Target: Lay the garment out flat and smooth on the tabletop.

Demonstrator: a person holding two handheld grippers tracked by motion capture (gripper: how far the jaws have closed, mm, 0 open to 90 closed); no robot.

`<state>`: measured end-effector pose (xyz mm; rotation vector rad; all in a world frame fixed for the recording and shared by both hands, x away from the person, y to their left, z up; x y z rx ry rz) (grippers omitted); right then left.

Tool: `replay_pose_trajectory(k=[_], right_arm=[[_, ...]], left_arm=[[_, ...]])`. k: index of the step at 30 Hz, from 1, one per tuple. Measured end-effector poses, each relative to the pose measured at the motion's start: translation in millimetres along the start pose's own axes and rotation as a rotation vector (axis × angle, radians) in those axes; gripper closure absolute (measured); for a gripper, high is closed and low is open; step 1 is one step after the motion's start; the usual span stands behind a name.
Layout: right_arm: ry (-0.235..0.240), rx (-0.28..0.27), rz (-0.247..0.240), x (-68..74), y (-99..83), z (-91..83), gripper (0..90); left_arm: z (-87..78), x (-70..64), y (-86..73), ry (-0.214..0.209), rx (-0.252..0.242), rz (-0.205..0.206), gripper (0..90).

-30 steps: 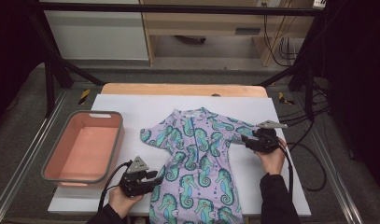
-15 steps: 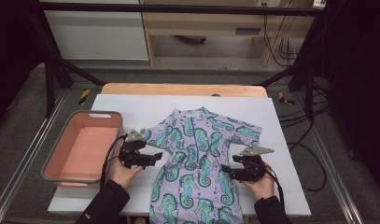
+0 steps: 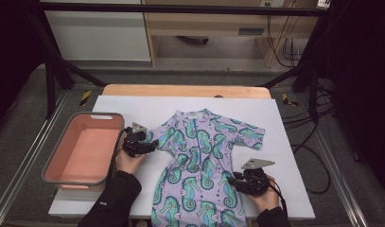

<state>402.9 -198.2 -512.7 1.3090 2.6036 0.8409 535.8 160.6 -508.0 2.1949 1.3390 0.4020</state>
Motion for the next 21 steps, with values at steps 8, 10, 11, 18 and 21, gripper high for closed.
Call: replay_pose_trajectory(k=[8,10,11,18,21], right_arm=[[0.010,0.012,-0.009,1.0,-0.1,-2.2,86.3],[0.004,0.006,-0.007,-0.5,-0.1,-5.2,86.4],[0.004,0.006,-0.009,-1.3,-0.4,-6.5,86.4],[-0.024,0.037,-0.014,-7.8,-4.9,-8.1,86.0],[-0.047,0.044,-0.012,-10.6,-8.5,-10.3,86.1]], left_arm=[[7.0,1.3,6.1,-0.024,0.033,-0.043,70.4],[6.3,-0.3,8.0,-0.025,0.051,-0.044,81.5],[5.8,-1.2,9.8,-0.013,0.068,-0.041,85.3],[-24.7,5.4,36.5,0.031,-0.003,-0.058,87.0],[-35.0,13.9,49.8,0.029,-0.017,-0.086,86.9]])
Point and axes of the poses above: each handheld gripper's, and its own axes: z roughly forward along the jaws, y roughly out of its top, x roughly to its left, the point moved 5 cm from there along z, roughly forward along the jaws, and after that the axes turned 13 degrees about x, right-handed, at the moved point
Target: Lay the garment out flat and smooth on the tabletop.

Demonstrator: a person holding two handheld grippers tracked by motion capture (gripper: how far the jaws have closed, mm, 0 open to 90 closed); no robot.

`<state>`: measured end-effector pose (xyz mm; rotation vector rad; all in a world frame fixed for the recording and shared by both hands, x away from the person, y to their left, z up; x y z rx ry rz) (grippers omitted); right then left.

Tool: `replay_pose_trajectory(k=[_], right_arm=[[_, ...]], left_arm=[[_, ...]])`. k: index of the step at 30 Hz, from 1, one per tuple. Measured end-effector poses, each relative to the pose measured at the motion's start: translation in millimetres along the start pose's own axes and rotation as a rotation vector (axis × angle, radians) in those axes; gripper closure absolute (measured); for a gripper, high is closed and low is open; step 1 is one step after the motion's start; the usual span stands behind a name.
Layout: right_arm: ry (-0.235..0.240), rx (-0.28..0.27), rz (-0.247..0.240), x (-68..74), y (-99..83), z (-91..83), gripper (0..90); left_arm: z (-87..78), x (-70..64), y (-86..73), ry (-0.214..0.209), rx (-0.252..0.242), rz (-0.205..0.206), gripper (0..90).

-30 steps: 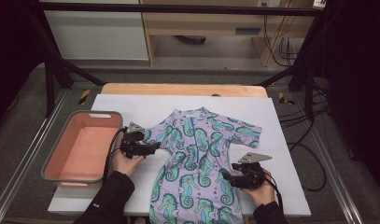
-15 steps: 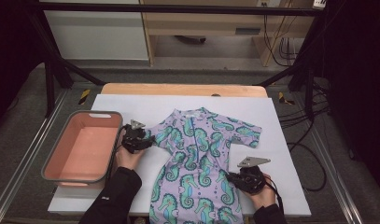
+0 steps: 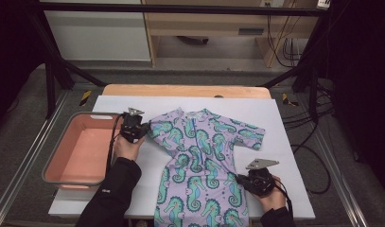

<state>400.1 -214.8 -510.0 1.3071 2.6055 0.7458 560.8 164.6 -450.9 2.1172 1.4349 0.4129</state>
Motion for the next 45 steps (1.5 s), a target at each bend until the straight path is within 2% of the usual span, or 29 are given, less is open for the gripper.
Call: replay_pose_trajectory(k=[3,5,7,11,13,14,15,20,23,24,27,29,32,35,37,41,43,45], right_arm=[[-0.011,0.002,-0.013,1.2,-2.1,-1.1,86.1],[-0.010,0.002,-0.011,2.2,-2.7,-2.8,85.3],[-0.016,-0.010,-0.007,1.7,-3.0,-4.8,79.0],[-0.004,-0.077,0.014,-1.2,-2.7,-10.5,61.6],[0.008,-0.119,0.011,-0.2,-0.6,-13.0,56.3],[0.014,-0.131,0.009,1.1,0.6,-13.9,54.0],[0.019,-0.149,-0.002,2.7,2.6,-14.5,51.6],[0.034,-0.190,-0.039,12.7,11.6,-15.6,46.5],[0.037,-0.212,-0.060,16.9,19.8,-14.7,39.7],[0.033,-0.214,-0.064,17.8,22.6,-14.6,37.1],[0.031,-0.236,-0.067,18.7,32.7,-14.1,34.3],[0.033,-0.244,-0.070,19.9,40.3,-14.1,33.8],[0.033,-0.261,-0.078,21.3,52.6,-13.0,33.8],[0.041,-0.274,-0.051,18.8,58.5,-11.0,33.6],[0.036,-0.272,-0.039,16.4,56.1,-11.2,32.4],[0.033,-0.286,-0.013,10.6,40.5,-15.8,24.6],[0.026,-0.291,-0.002,6.3,32.3,-18.0,20.7],[0.024,-0.296,0.006,0.4,22.6,-20.6,18.3]], left_arm=[[-0.5,4.6,9.3,-0.022,-0.017,-0.021,86.6],[3.2,3.9,12.2,-0.046,-0.028,-0.015,86.0],[5.1,0.8,11.5,-0.073,-0.029,-0.010,84.1],[0.2,-8.8,6.2,-0.113,-0.042,0.014,59.9],[-5.2,-13.1,0.7,-0.114,-0.048,0.033,48.3],[-8.3,-15.2,-3.1,-0.106,-0.060,0.045,45.1],[-11.7,-17.9,-8.3,-0.116,-0.071,0.056,42.1],[-20.7,-31.1,-36.1,-0.235,-0.060,0.067,32.5],[-27.8,-41.1,-57.3,-0.262,-0.051,0.094,26.6],[-29.5,-45.8,-64.6,-0.284,-0.042,0.104,24.7],[-32.2,-61.2,-90.5,-0.318,0.003,0.145,25.7],[-31.8,-71.1,-106.0,-0.342,0.028,0.169,32.5],[-28.7,-80.5,-119.5,-0.304,0.032,0.214,39.6],[-22.0,-78.8,-111.0,-0.260,0.040,0.218,40.2],[-16.7,-71.2,-95.5,-0.237,0.011,0.189,38.9],[3.1,-50.4,-64.7,-0.226,0.018,0.089,26.3],[10.8,-41.8,-54.2,-0.202,0.016,0.054,20.9],[15.4,-34.6,-47.3,-0.171,0.012,0.041,17.4]])
Point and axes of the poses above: each handheld gripper's, and its own axes: z roughly forward along the jaws, y roughly out of its top, x roughly to its left, the point moved 5 cm from there along z, roughly forward along the jaws, and after that the axes turned 13 degrees about x, right-handed, at the moved point
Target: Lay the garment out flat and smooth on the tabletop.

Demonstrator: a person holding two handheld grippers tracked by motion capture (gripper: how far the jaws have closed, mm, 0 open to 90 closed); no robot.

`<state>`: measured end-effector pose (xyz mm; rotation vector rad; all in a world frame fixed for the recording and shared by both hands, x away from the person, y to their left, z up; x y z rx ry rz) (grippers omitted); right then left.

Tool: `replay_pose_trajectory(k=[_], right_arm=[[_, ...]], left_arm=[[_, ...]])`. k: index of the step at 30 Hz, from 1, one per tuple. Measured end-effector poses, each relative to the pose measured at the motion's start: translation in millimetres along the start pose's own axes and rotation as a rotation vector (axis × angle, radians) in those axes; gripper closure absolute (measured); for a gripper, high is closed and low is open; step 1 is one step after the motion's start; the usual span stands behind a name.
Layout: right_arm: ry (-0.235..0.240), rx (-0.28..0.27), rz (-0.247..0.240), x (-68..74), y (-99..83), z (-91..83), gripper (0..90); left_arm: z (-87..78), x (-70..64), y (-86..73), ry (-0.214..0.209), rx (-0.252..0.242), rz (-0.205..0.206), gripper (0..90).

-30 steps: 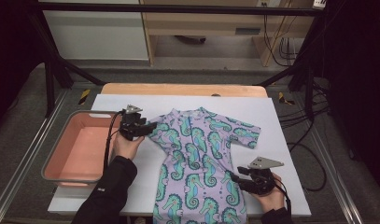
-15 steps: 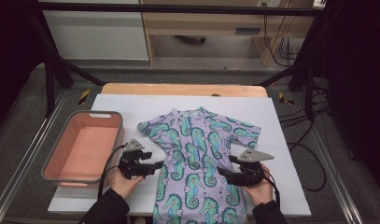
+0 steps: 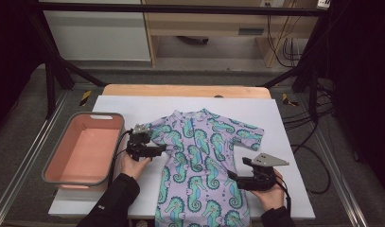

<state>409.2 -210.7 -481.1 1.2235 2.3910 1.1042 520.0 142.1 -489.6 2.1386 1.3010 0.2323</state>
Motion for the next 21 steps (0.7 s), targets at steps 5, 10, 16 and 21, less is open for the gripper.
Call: replay_pose_trajectory(k=[5,10,16,21], right_arm=[[-0.005,-0.003,0.045,-11.3,-18.2,-9.3,13.8],[0.001,-0.006,0.057,-13.9,-20.7,-9.4,14.0],[0.008,0.009,0.045,-10.6,-21.2,-6.3,15.3],[0.011,0.003,0.043,-10.2,-20.7,-6.6,16.1]], left_arm=[[7.0,22.7,8.8,0.046,-0.022,-0.077,15.8],[19.1,36.1,8.9,0.046,-0.029,-0.138,21.4],[25.4,43.5,9.4,0.070,-0.049,-0.190,44.9],[26.3,44.9,9.1,0.106,-0.040,-0.183,66.7]])
Point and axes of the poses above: each handheld gripper's, and its own axes: z roughly forward along the jaws, y roughly out of its top, x roughly to its left, the point moved 5 cm from there along z, roughly forward along the jaws, and after that the axes turned 13 degrees about x, right-handed, at the moved point
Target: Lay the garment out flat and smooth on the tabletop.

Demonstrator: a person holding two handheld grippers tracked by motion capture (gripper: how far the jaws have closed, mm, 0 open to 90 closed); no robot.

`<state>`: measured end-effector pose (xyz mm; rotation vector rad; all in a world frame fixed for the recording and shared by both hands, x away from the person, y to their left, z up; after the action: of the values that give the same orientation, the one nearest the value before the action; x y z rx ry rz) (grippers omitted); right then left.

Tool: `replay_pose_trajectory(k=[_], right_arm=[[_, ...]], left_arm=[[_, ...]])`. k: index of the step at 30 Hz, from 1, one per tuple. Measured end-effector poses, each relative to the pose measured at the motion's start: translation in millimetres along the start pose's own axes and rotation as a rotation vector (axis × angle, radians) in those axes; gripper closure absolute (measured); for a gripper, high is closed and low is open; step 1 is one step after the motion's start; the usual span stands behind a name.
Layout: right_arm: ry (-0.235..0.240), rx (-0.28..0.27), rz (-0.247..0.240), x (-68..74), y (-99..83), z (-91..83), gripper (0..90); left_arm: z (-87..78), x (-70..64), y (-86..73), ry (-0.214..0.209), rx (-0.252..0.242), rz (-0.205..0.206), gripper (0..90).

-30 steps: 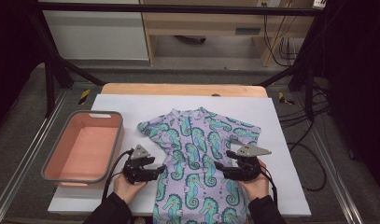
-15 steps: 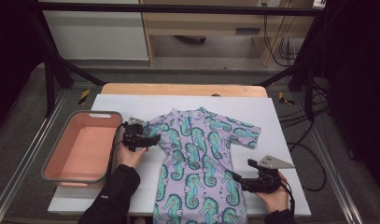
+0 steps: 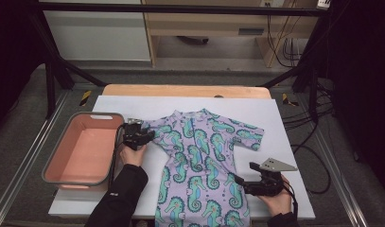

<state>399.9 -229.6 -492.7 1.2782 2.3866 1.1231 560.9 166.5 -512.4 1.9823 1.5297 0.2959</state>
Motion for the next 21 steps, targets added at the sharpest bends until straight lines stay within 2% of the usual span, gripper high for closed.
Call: replay_pose_trajectory(k=[3,5,8,11,12,16,19,21], right_arm=[[-0.001,0.000,-0.005,0.6,0.2,0.5,16.5],[0.000,0.002,-0.004,0.7,0.2,0.3,16.7],[0.000,-0.002,-0.004,0.2,0.2,-0.5,17.1],[-0.001,-0.003,0.001,-0.4,0.0,-1.3,17.3],[-0.003,-0.005,0.001,-0.6,0.0,-1.3,17.4],[-0.003,-0.003,-0.002,-0.2,0.5,-1.4,17.6],[-0.002,-0.001,-0.004,0.0,0.3,-1.1,17.7],[-0.001,-0.003,-0.003,0.1,0.3,-1.5,17.8]], left_arm=[[-0.3,-0.7,-1.3,0.043,0.016,0.043,81.8],[-1.1,-0.3,-1.5,0.040,0.024,0.041,88.3],[-5.4,-2.0,-1.0,0.040,0.019,0.046,89.6],[-19.8,-9.5,4.5,0.024,-0.048,0.068,89.8],[-27.9,-14.1,8.9,0.005,-0.075,0.078,89.8],[-49.1,-34.0,24.7,-0.029,-0.127,0.144,89.9],[-56.6,-56.7,33.5,-0.043,-0.136,0.220,89.9],[-55.1,-73.9,35.6,-0.064,-0.124,0.265,89.9]])
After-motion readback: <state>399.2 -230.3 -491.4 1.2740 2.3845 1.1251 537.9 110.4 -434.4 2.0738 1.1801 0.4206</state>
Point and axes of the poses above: each handheld gripper's, and its own axes: z roughly forward along the jaws, y roughly out of its top, x roughly to its left, the point moved 5 cm from there along z, roughly forward along the jaws, and after that the axes turned 13 degrees about x, right-handed, at the moved point
